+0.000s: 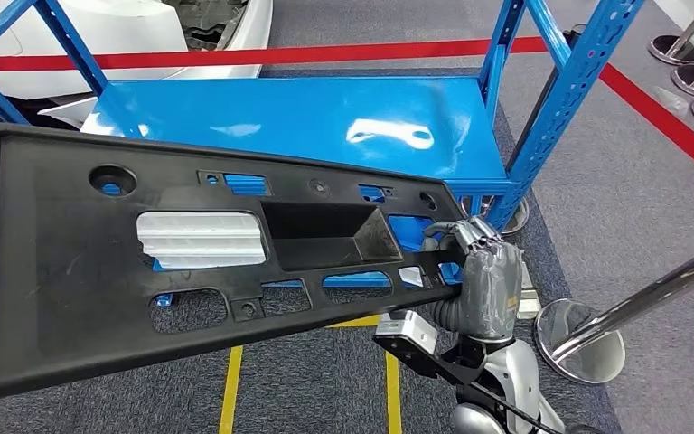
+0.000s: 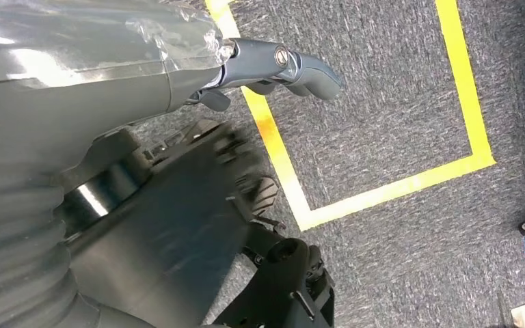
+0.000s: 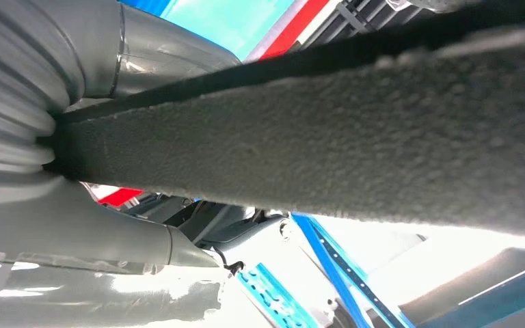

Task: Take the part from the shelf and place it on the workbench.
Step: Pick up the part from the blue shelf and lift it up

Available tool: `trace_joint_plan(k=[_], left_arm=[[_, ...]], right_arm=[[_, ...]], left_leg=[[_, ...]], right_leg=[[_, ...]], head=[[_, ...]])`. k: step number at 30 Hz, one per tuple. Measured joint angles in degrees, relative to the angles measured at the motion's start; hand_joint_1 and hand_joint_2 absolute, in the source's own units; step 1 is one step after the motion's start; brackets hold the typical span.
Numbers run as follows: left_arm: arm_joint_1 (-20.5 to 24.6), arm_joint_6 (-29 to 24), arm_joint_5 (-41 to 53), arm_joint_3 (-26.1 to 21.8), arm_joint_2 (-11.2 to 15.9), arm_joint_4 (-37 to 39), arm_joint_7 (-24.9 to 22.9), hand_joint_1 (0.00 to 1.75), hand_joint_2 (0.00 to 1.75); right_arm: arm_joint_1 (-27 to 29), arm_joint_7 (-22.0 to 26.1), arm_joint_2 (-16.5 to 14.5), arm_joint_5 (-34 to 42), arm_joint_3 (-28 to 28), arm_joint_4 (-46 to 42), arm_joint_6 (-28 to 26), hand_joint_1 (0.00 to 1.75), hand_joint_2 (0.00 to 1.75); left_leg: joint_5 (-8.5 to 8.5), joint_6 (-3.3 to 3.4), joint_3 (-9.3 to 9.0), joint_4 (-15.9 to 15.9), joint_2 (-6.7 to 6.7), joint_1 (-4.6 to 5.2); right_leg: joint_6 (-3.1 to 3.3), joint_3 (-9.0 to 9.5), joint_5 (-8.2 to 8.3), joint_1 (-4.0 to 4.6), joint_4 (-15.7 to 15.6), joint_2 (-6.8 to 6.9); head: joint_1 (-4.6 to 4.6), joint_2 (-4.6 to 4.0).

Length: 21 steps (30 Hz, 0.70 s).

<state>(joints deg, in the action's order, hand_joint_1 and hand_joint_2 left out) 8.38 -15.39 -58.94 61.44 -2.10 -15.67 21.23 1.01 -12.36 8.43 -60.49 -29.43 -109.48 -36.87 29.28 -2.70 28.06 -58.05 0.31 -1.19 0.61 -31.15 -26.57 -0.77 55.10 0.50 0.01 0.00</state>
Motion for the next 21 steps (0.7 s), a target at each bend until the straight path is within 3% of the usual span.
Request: trace_joint_plan(k=[2, 4, 5, 6, 7, 9, 10, 11, 12, 14, 16, 19, 21], left_arm=[[0.04, 0.01, 0.16, 0.00, 0.00, 0.00, 0.03, 0.00, 1.75], [-0.03, 0.02, 0.31, 0.00, 0.00, 0.01, 0.03, 0.00, 1.75], [-0.02, 0.02, 0.36, 0.00, 0.00, 0.02, 0.03, 0.00, 1.75], [0.02, 0.02, 0.39, 0.00, 0.00, 0.03, 0.03, 0.00, 1.75], [0.09, 0.02, 0.42, 0.00, 0.00, 0.04, 0.03, 0.00, 1.75], [0.14, 0.02, 0.43, 0.00, 0.00, 0.04, 0.03, 0.00, 1.75], [0.12, 0.02, 0.42, 0.00, 0.00, 0.04, 0.03, 0.00, 1.75], [0.10, 0.02, 0.39, 0.00, 0.00, 0.05, 0.03, 0.00, 1.75], [0.08, 0.02, 0.36, 0.00, 0.00, 0.05, 0.03, 0.00, 1.75], [0.07, 0.02, 0.25, 0.00, 0.00, 0.07, 0.03, 0.00, 1.75], [0.12, 0.02, 0.16, 0.00, 0.00, 0.07, 0.00, 0.00, 1.75], [0.19, 0.02, 0.13, 0.00, 0.00, 0.07, -0.08, 0.00, 1.75], [0.20, 0.01, 0.12, 0.00, 0.00, 0.07, -0.11, 0.00, 1.75]], right_arm=[[0.33, 0.28, -0.01, 0.62, 0.35, -0.09, -0.76, 1.75, 1.75], [0.73, 0.55, 0.00, 0.70, 0.77, -0.31, -1.46, 1.75, 1.75], [0.94, 0.64, 0.01, 0.63, 1.01, -0.45, -1.68, 1.75, 1.75], [1.11, 0.71, 0.01, 0.53, 1.23, -0.56, -1.80, 1.75, 1.75], [1.22, 0.76, 0.01, 0.32, 1.42, -0.63, -1.84, 1.75, 1.75], [1.37, 0.80, 0.01, -0.10, 1.74, -0.66, -1.78, 1.75, 1.75], [1.48, 0.77, 0.01, -0.27, 1.91, -0.66, -1.73, 1.75, 1.75], [1.57, 0.73, 0.01, -0.29, 2.08, -0.66, -1.71, 1.75, 1.75], [1.63, 0.69, 0.01, -0.27, 2.20, -0.66, -1.68, 1.75, 1.75], [1.60, 0.67, 0.01, 0.12, 2.35, -0.66, -1.65, 1.75, 1.75], [1.42, 0.96, 0.00, 0.76, 2.45, -0.66, -1.75, 1.75, 1.75], [1.32, 1.54, -0.01, 1.67, 2.61, -0.66, -1.95, 1.75, 1.75], [1.28, 1.68, -0.05, 1.90, 2.79, -0.66, -2.00, 1.75, 1.75]], left_leg=[[-0.07, 0.48, -1.84, 3.90, -0.03, 0.22], [-0.48, 1.23, -1.45, 4.40, 0.04, 0.22], [-0.80, 1.73, -1.17, 4.60, 0.11, 0.15], [-1.20, 2.25, -0.81, 4.79, 0.19, 0.04], [-1.66, 2.70, -0.31, 4.90, 0.29, -0.02], [-2.44, 3.11, 0.92, 4.72, 0.36, 0.14], [-2.82, 3.16, 1.57, 4.57, 0.39, 0.19], [-3.11, 3.13, 2.12, 4.38, 0.41, 0.21], [-3.34, 3.05, 2.54, 4.22, 0.41, 0.21], [-3.81, 2.66, 3.22, 3.95, 0.39, 0.18], [-4.33, 2.04, 3.88, 3.52, 0.38, 0.34], [-5.05, 1.05, 4.64, 3.24, 0.48, 0.49], [-3.35, 0.41, 5.53, 1.41, 0.38, 0.39]], right_leg=[[-0.68, -0.39, 0.54, 0.05, 0.13, 0.02], [-1.44, -0.71, 0.91, 0.00, 0.27, -0.02], [-1.76, -1.11, 0.28, -0.05, 0.90, -0.10], [-1.99, -1.70, -0.89, -0.08, 2.11, -0.17], [-2.15, -2.91, -3.22, -0.15, 5.06, -0.25], [-2.37, -5.76, -8.13, -0.15, 13.06, -0.32], [-2.46, -6.69, -9.77, -0.16, 16.46, -0.34], [-2.50, -6.41, -9.92, -0.17, 17.35, -0.34], [-2.49, -5.43, -9.31, -0.18, 16.59, -0.34], [-2.22, 0.00, -5.94, -0.17, 8.45, -0.39], [-1.86, 4.31, -3.50, 0.02, 0.71, -0.45], [-1.09, 4.26, -2.89, 0.18, -1.01, -0.46], [-0.19, 3.67, -2.14, -0.02, -1.19, -0.29]], head=[[-0.13, 0.00], [-0.05, 0.00], [0.02, 0.00], [0.20, 0.00], [0.49, 0.00], [1.20, 0.00], [1.49, 0.00], [1.73, 0.00], [1.92, 0.00], [2.47, 0.00], [2.97, 0.00], [2.68, 0.00], [2.22, 0.00]])
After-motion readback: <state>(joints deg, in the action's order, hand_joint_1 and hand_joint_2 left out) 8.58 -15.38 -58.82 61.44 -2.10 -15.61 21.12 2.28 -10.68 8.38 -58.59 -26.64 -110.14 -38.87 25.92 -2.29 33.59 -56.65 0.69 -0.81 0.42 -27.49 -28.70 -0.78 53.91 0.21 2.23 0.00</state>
